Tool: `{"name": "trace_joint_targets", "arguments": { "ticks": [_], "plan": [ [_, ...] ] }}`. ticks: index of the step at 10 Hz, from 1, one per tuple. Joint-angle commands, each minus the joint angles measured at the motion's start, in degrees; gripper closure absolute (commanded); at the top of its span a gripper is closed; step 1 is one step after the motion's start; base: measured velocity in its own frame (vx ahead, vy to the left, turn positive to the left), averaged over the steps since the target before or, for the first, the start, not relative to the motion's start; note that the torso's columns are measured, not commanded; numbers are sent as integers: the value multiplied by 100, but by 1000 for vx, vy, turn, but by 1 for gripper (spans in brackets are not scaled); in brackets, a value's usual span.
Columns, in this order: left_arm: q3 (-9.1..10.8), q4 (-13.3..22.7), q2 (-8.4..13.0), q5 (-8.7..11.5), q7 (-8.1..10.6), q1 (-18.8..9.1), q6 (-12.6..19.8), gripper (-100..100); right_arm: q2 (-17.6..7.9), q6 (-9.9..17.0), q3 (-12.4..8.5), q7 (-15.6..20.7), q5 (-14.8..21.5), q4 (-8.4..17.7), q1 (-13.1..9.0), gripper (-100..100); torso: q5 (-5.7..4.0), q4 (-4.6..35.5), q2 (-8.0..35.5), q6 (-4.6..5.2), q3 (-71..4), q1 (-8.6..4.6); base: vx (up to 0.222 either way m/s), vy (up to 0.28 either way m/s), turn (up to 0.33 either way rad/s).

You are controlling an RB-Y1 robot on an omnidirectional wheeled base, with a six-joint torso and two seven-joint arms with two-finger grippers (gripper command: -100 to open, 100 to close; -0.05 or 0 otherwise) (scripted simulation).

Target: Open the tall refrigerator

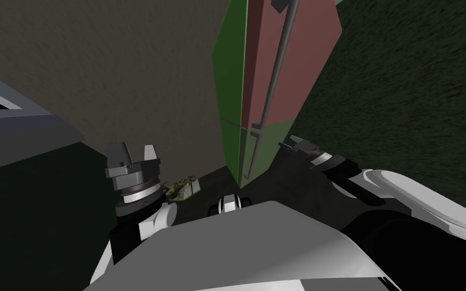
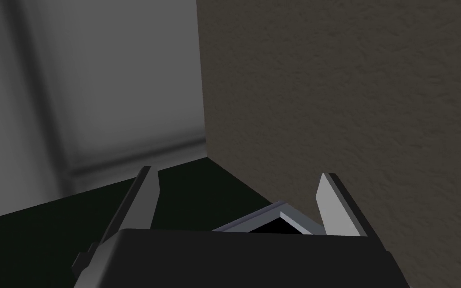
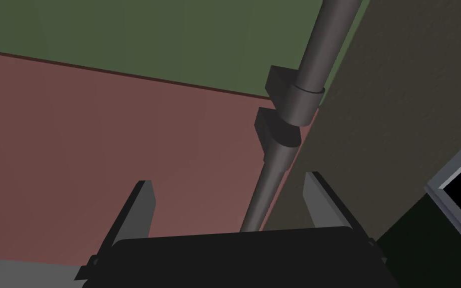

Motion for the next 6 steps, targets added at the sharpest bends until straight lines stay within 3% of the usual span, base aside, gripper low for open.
{"name": "trace_joint_targets", "arguments": {
  "ticks": [1, 3, 6],
  "plan": [
    [0, 0, 0, 0, 0, 0, 0, 0, -336, -3, -259, -5, 227, 80, 69, -100, 4, -3, -9, -2, -7, 8, 95, 135, -43],
    [1, 0, 1, 0, 0, 0, 0, 0, -688, -5, -541, -8, 489, 168, 143, -100, -14, 4, 13, 0, 7, -47, 102, 104, -104],
    [0, 0, 0, 0, 0, -1, 0, 0, -1156, -9, -909, -10, 831, 270, 244, -100, 2, 3, 13, -1, 6, 1, 99, 177, -128]
  ]
}}
